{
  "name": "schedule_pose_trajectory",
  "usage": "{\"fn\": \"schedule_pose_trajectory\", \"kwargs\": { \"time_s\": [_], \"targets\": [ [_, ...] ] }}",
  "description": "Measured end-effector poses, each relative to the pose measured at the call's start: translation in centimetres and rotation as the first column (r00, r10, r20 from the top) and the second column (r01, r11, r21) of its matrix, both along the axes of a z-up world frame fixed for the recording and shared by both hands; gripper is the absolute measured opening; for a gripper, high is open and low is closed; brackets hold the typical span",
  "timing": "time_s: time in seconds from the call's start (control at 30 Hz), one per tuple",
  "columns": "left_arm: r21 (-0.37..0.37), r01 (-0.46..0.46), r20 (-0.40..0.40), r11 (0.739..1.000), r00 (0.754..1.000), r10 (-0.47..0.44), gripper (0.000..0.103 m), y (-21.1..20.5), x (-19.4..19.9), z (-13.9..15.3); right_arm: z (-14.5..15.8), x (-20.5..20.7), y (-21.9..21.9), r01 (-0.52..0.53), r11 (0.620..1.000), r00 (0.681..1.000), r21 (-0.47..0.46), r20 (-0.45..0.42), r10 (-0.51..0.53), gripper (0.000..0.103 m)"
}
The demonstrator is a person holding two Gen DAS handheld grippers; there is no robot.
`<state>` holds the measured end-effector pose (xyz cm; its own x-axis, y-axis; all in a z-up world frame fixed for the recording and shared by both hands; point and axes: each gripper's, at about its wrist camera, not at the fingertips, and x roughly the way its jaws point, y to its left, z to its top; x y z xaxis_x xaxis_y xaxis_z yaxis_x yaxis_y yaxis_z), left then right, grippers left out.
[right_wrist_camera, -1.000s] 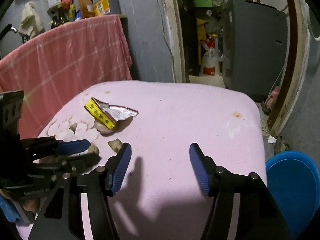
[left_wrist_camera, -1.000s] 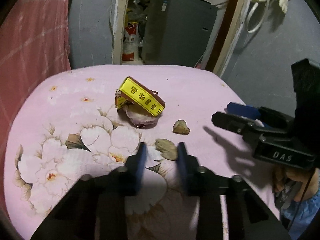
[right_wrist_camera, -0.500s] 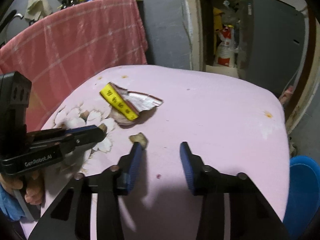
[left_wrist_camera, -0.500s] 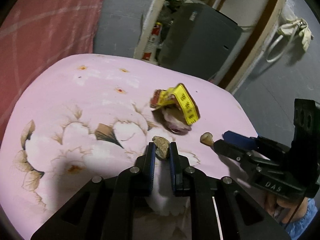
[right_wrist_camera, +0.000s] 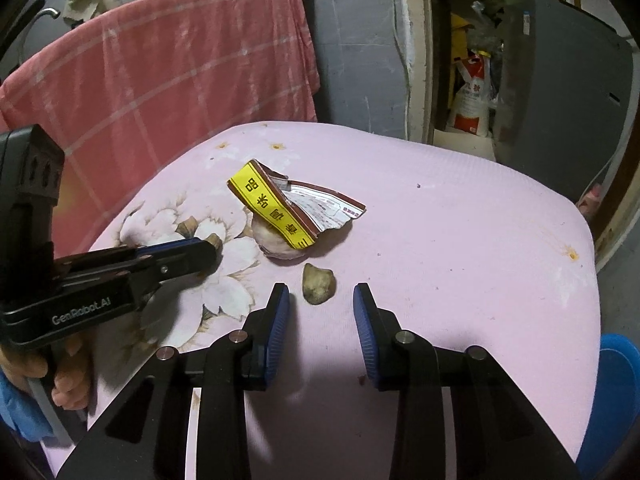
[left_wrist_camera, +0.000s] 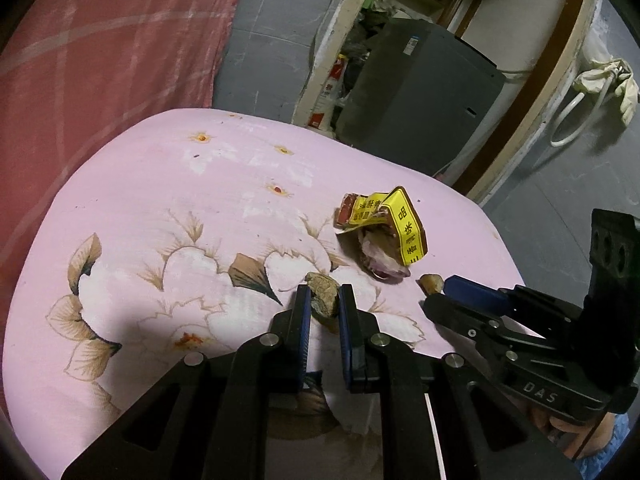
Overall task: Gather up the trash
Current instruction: 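Grasp a potato piece with the left tool while the right tool grasps another potato piece, then carry both potato pieces to the blue bucket and open both tools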
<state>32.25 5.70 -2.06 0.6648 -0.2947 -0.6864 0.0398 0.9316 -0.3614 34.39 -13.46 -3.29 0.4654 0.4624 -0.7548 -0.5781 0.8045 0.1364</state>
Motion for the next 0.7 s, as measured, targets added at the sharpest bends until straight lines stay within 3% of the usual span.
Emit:
{"fn": "schedule_pose_trajectory", "kwargs": {
  "time_s": [0.17,0.2,0.27,0.43,0.6,0.7],
  "targets": [
    [0.014,-0.002,0.004,1.000,1.000,0.001,0.011,-0.5,-0.4,0.0,-0.2,0.5,0.9,0.005,1.000,1.000,-0.007,-0.007,-0.005,0.031],
    [0.013,-0.001,0.004,1.000,1.000,0.001,0.011,-0.5,-0.3,0.0,-0.2,0.6,1.0,0.003,1.000,1.000,-0.010,-0.009,-0.004,0.029],
    [0.016,0.002,0.005,1.000,1.000,-0.002,0.011,-0.5,-0.4,0.0,-0.2,0.5,0.9,-0.003,1.000,1.000,-0.004,-0.012,0.003,0.015],
    [0.042,0.012,0.030,0.999,0.999,-0.013,0.011,-1.0,-0.9,0.3,-0.1,0.2,0.6,0.011,1.000,1.000,0.013,0.000,-0.011,0.014],
    [0.090,0.028,0.119,0.996,0.992,-0.038,0.011,-2.2,-2.4,1.6,1.5,-1.9,-0.9,0.036,0.996,0.992,0.077,0.118,-0.045,0.014],
    [0.105,0.030,0.184,0.994,0.982,-0.049,0.011,-3.2,-3.5,2.7,3.1,-3.9,-2.5,0.059,0.990,0.970,0.126,0.229,-0.087,0.014]
  ]
}}
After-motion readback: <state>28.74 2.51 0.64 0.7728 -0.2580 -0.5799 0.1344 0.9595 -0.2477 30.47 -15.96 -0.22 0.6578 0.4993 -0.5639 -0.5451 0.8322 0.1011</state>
